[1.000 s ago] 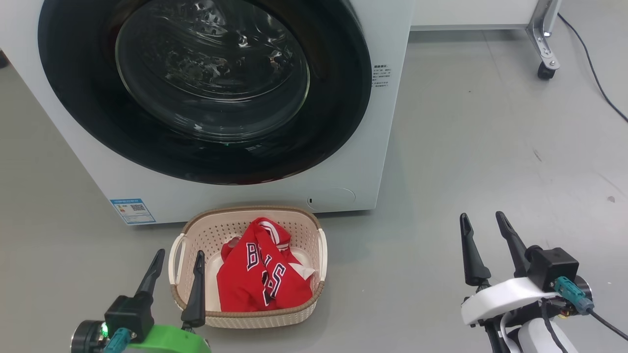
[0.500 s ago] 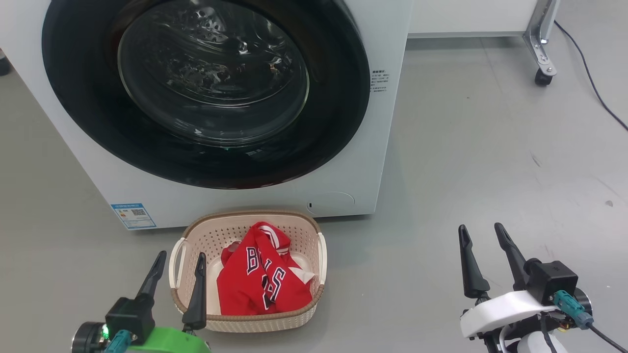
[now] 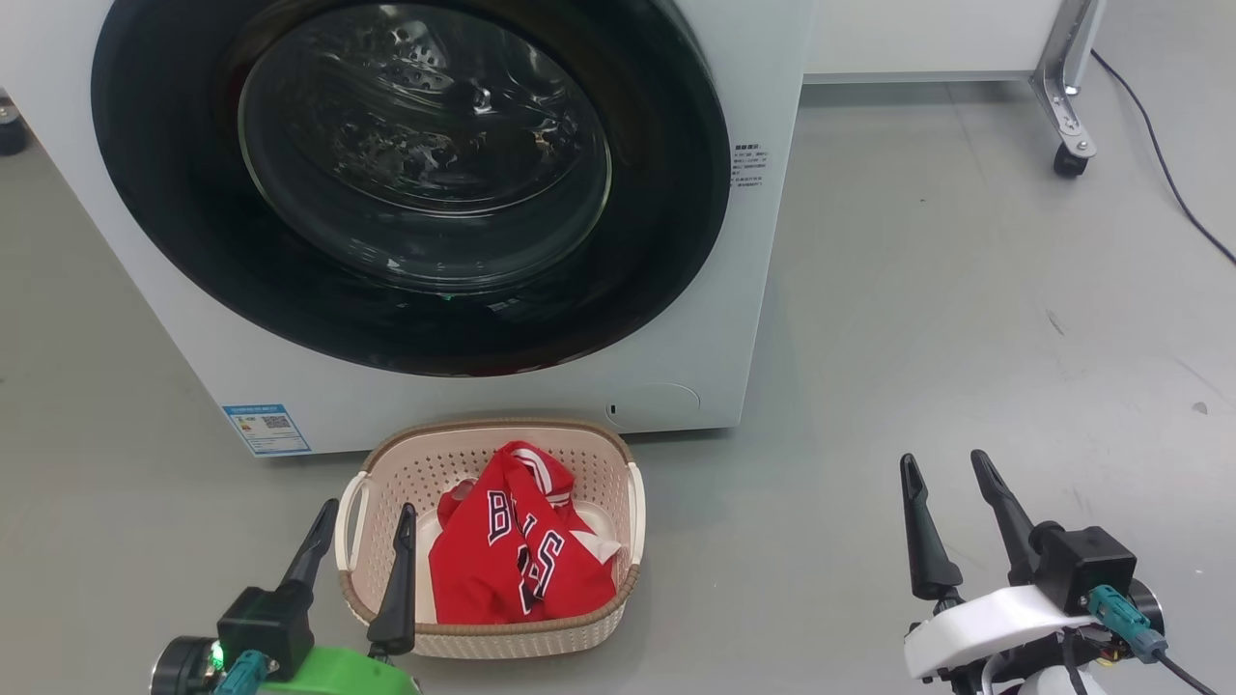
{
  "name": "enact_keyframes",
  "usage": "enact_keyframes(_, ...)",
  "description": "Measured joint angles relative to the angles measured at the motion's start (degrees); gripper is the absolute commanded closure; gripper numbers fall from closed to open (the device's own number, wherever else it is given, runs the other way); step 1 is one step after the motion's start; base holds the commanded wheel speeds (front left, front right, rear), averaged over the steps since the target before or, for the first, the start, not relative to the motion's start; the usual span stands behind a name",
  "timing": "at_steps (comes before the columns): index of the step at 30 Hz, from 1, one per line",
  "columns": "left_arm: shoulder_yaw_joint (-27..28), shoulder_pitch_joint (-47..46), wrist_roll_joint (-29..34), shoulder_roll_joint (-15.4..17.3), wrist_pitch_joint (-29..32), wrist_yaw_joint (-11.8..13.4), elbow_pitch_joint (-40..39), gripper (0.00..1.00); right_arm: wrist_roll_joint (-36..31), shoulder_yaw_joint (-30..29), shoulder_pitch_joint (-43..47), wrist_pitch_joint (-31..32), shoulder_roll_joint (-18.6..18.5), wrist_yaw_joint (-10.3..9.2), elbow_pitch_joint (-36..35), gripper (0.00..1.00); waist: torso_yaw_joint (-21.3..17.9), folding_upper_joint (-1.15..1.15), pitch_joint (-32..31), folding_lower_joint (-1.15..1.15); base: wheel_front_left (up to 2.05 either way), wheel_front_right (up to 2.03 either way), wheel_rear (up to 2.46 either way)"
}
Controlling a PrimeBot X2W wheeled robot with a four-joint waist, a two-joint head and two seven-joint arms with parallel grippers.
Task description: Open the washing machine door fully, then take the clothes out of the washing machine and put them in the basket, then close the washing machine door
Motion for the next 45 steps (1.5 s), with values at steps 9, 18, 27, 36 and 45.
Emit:
enact_keyframes(9, -0.3, 0.0, 0.0, 0.0, 0.3, 0.0, 0.0, 0.00, -0.4, 0.3, 0.6, 0.0, 0.1, 0.00, -0.1, 0.00, 0.2, 0.00, -0.4, 0.00, 0.00, 0.00, 0.00)
enact_keyframes(18, -0.4, 0.0, 0.0, 0.0, 0.7, 0.0, 0.0, 0.00, -0.5, 0.3, 0.8, 0.0, 0.2, -0.03, -0.1, 0.00, 0.3, 0.00, -0.9, 0.00, 0.00, 0.00, 0.00)
enact_keyframes(27, -1.0, 1.3, 0.0, -0.9, 0.7, 0.0, 3.4, 1.00, -0.5, 0.5, 2.5, 0.0, 0.9, 0.02, 3.2, 1.00, 0.3, 0.00, -1.0, 0.00, 0.00, 0.00, 0.00)
enact_keyframes(36, -0.4, 2.1, -3.9, -1.0, 1.3, -0.5, 4.1, 1.00, 3.3, 0.2, 3.4, 0.6, 1.0, 0.09, 3.6, 1.00, 0.1, 0.00, -0.9, 0.00, 0.00, 0.00, 0.00)
enact_keyframes(45, 1.3, 2.1, -11.4, -1.2, 2.9, -1.1, 4.1, 1.00, 11.3, -1.3, 3.2, 2.2, 1.1, 0.29, 3.4, 1.00, -0.1, 0.00, -0.9, 0.00, 0.00, 0.00, 0.00)
